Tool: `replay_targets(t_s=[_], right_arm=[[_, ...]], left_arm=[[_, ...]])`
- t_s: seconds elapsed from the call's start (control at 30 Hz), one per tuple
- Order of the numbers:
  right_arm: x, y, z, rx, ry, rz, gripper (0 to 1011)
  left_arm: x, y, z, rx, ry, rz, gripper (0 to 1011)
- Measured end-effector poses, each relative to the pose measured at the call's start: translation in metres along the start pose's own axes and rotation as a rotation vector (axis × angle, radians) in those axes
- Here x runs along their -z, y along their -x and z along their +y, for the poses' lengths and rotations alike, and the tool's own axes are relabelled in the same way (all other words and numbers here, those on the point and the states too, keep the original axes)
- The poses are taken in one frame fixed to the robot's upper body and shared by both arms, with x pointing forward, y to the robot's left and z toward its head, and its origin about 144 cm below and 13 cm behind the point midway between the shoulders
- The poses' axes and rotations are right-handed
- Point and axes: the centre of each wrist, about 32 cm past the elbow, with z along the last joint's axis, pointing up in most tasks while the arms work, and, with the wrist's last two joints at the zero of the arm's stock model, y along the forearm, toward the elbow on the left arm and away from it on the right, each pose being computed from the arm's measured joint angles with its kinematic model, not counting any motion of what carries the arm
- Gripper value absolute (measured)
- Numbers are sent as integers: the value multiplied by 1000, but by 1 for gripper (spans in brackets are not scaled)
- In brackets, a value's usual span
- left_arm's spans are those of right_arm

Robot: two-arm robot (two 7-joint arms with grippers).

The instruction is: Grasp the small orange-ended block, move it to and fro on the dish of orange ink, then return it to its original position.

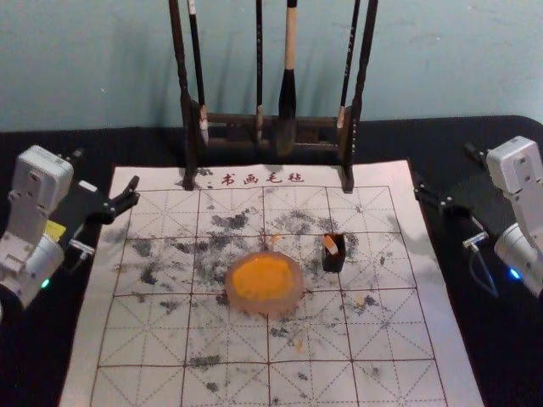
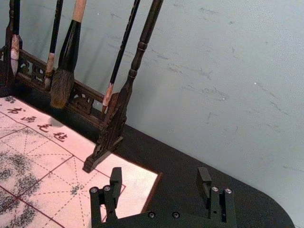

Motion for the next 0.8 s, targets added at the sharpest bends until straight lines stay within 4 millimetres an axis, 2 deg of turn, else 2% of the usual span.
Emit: replay_targets(t_s=[0.8], right_arm=[[0,0,0,0,0,0,1002]], left_arm=[[0,0,0,0,0,0,1001]])
